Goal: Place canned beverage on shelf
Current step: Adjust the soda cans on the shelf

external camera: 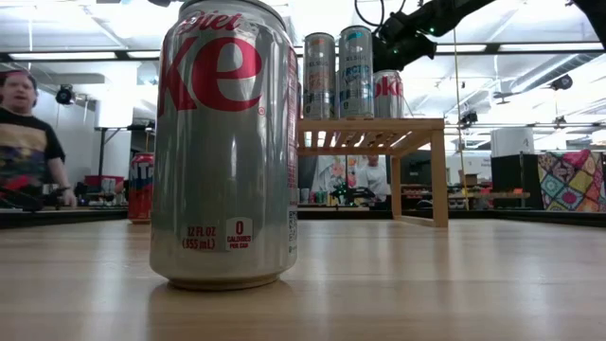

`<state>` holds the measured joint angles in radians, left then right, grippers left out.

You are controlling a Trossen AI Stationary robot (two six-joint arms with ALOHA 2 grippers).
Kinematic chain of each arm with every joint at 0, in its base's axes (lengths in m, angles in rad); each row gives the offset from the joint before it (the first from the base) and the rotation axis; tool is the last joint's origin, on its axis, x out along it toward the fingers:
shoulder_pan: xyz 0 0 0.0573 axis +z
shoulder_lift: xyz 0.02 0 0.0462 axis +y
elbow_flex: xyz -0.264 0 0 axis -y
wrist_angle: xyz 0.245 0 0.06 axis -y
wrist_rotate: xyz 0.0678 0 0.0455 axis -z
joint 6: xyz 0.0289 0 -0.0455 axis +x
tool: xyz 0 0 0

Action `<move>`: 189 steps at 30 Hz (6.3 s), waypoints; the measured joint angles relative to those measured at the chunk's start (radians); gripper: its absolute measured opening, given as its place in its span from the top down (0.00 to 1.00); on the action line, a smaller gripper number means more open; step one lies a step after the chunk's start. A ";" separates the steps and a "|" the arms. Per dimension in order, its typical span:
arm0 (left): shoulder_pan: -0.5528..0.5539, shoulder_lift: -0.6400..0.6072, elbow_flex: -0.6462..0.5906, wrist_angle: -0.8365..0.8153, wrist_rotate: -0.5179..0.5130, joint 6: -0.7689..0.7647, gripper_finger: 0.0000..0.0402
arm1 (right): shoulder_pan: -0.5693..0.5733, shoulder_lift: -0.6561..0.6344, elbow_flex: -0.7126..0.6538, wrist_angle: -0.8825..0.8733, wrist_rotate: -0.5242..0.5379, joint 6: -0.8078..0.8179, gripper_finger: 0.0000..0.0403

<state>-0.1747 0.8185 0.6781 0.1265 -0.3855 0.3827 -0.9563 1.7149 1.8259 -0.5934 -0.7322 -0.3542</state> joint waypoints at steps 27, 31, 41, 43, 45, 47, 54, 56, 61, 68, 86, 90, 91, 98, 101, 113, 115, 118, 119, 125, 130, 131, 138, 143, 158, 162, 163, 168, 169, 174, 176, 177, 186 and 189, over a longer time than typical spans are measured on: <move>0.000 0.000 0.000 -0.001 0.000 0.006 0.69 | 0.019 -0.006 0.000 -0.082 -0.006 -0.014 0.98; 0.000 0.000 0.000 -0.001 0.000 0.005 0.69 | 0.018 -0.010 0.000 -0.047 0.070 0.022 0.98; 0.000 0.000 0.000 0.000 0.000 -0.008 0.69 | 0.051 -0.091 0.000 0.007 0.095 0.113 0.98; 0.000 0.000 0.000 -0.001 0.000 -0.014 0.69 | 0.074 -0.114 0.000 0.000 0.115 0.119 0.98; 0.000 0.000 0.000 0.000 0.000 -0.020 0.69 | 0.107 -0.135 0.000 -0.007 0.156 0.122 0.98; 0.000 0.000 0.000 0.000 0.000 -0.025 0.69 | 0.144 -0.151 0.000 -0.017 0.238 0.133 0.98; 0.000 0.000 0.000 -0.002 0.000 -0.034 0.69 | 0.298 -0.162 0.000 -0.091 0.608 0.178 0.98; 0.000 0.000 0.000 -0.002 0.000 -0.034 0.69 | 0.330 -0.161 0.000 -0.104 0.687 0.201 0.98; 0.000 0.000 0.000 -0.002 0.000 -0.034 0.69 | 0.389 -0.162 0.000 -0.113 0.844 0.246 0.98; 0.000 0.000 0.000 -0.003 0.000 -0.034 0.69 | 0.400 -0.159 0.000 -0.167 0.864 0.287 0.98; 0.000 0.000 0.000 -0.010 0.001 -0.036 0.69 | 0.413 -0.156 0.000 -0.227 0.864 0.321 0.98; 0.000 0.000 0.000 -0.010 0.001 -0.041 0.69 | 0.418 -0.157 0.000 -0.231 0.864 0.321 0.98; 0.000 0.000 0.000 -0.011 0.001 -0.044 0.69 | 0.417 -0.157 0.000 -0.232 0.864 0.321 0.98; 0.000 0.000 0.000 -0.021 0.001 -0.059 0.69 | 0.418 -0.159 0.000 -0.239 0.864 0.329 0.98; 0.000 0.000 0.000 -0.023 0.001 -0.060 0.69 | 0.418 -0.164 0.000 -0.243 0.863 0.328 0.98; 0.000 0.000 0.000 -0.023 0.001 -0.060 0.69 | 0.417 -0.178 -0.002 -0.194 0.863 0.317 0.98; 0.000 0.000 0.000 -0.023 0.001 -0.059 0.69 | 0.417 -0.177 -0.002 -0.171 0.863 0.312 0.98; 0.000 0.000 0.000 -0.023 0.001 -0.060 0.69 | 0.417 -0.171 -0.002 -0.146 0.863 0.309 0.98; 0.000 0.000 0.000 -0.023 0.001 -0.059 0.69 | 0.417 -0.166 -0.002 -0.140 0.862 0.307 0.98; 0.000 0.000 0.000 -0.023 0.001 -0.060 0.69 | 0.417 -0.135 -0.002 -0.134 0.862 0.302 0.98; 0.000 0.000 0.000 -0.023 0.001 -0.060 0.69 | 0.417 -0.127 -0.002 -0.133 0.862 0.302 0.98; 0.000 0.000 0.000 -0.023 0.001 -0.059 0.69 | 0.419 -0.127 -0.002 -0.134 0.861 0.304 0.98; 0.000 0.000 0.000 -0.023 0.001 -0.059 0.69 | 0.429 -0.127 -0.002 -0.134 0.862 0.329 0.98; 0.000 0.000 0.000 -0.024 0.001 -0.059 0.69 | 0.439 -0.127 -0.002 -0.134 0.861 0.336 0.98; 0.000 0.000 0.000 -0.024 0.001 -0.059 0.69 | 0.439 -0.135 -0.002 -0.128 0.864 0.333 0.98; 0.000 0.000 0.000 -0.024 0.001 -0.059 0.69 | 0.439 -0.141 -0.002 -0.117 0.864 0.331 0.98; 0.000 0.000 0.000 -0.023 0.001 -0.059 0.69 | 0.439 -0.142 -0.002 -0.111 0.864 0.330 0.98; 0.000 0.000 0.000 -0.023 0.001 -0.059 0.69 | 0.439 -0.151 -0.002 -0.082 0.864 0.311 0.98; 0.000 0.000 0.000 -0.023 0.001 -0.059 0.69 | 0.439 -0.153 -0.002 -0.071 0.864 0.307 0.98; 0.000 0.000 0.000 -0.023 0.001 -0.059 0.69 | 0.418 -0.156 0.000 -0.042 0.864 0.269 0.98; 0.000 0.000 0.000 -0.023 0.001 -0.059 0.69 | 0.399 -0.156 0.000 -0.035 0.865 0.262 0.98; 0.000 0.000 0.000 -0.023 0.001 -0.059 0.69 | 0.387 -0.156 0.000 -0.034 0.865 0.261 0.98; 0.000 0.000 0.000 -0.023 0.001 -0.059 0.69 | 0.283 -0.156 0.000 -0.059 0.857 0.249 0.98; 0.000 0.000 0.000 -0.023 0.001 -0.059 0.69 | 0.270 -0.155 0.000 -0.077 0.848 0.249 0.98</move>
<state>-0.1745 0.8185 0.6781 0.1032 -0.3847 0.3233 -0.6863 1.5597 1.8256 -0.6702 0.1159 -0.1048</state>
